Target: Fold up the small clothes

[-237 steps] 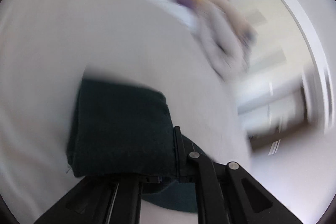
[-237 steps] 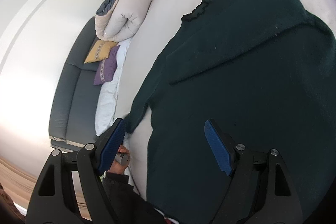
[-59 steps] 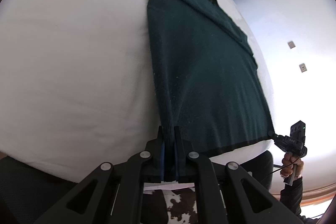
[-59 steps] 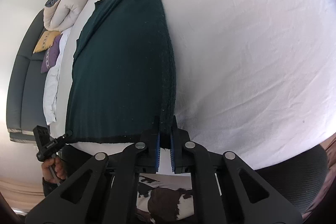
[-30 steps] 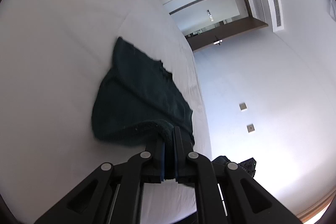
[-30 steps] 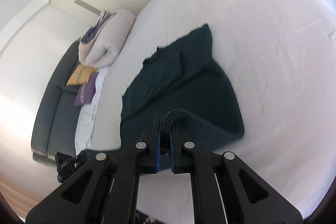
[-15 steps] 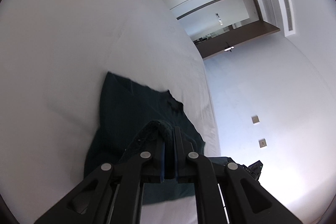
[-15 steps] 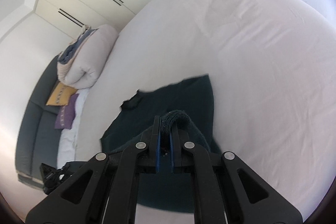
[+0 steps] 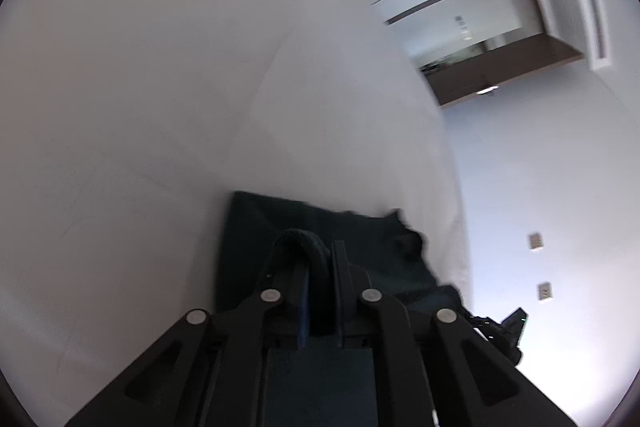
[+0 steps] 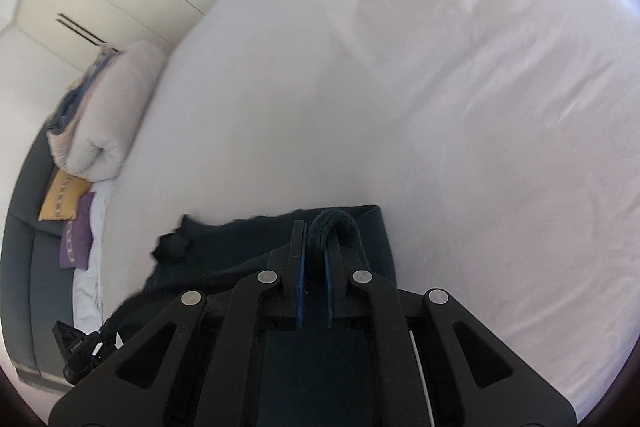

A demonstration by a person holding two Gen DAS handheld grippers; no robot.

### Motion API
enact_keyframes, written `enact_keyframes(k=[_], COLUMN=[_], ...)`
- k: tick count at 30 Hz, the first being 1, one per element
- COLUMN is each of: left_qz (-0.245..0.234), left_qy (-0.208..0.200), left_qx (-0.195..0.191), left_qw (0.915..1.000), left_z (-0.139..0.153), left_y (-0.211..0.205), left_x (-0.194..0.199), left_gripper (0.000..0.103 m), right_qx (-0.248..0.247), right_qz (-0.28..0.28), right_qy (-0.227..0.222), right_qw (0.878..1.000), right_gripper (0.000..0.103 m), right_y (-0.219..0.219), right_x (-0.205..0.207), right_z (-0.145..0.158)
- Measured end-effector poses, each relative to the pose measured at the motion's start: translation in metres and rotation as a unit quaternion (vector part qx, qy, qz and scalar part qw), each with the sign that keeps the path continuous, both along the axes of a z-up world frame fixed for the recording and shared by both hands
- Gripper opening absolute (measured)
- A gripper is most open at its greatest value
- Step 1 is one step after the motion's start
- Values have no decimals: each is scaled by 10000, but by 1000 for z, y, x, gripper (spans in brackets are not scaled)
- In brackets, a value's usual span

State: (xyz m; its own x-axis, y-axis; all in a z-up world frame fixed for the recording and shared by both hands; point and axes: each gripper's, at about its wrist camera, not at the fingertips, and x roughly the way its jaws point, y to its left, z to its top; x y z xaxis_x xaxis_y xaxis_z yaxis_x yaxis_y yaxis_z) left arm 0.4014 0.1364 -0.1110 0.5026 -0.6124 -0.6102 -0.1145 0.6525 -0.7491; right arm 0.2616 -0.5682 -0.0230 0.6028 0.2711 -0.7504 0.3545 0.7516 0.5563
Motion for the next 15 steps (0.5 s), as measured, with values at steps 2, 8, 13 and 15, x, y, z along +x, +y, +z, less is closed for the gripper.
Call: enact_keyframes(k=[2,8,13,15], left_qz=[47,285,-153,-228], left_qy=[41,-226,-476,-525], left_qx=[7,19,521,721], left_qw=[10000,9993,9974,9958], left_z=[-7,2,13,12], left_y=[0,9,-1,-5], left_x=[0,-26,-63,-76], left_gripper=[30,80,67,66], right_qx=[-57,-320,-267,-521], right_qz=[6,131,163,260], right_qy=[-20,-392,-576,-642], right_qw=[10000,9986,9978,9962], right_gripper=[15,71,71,71], right_y=[1,6,3,8], right_x=[7,0,-40,-59], right_z=[-8,-3,16,21])
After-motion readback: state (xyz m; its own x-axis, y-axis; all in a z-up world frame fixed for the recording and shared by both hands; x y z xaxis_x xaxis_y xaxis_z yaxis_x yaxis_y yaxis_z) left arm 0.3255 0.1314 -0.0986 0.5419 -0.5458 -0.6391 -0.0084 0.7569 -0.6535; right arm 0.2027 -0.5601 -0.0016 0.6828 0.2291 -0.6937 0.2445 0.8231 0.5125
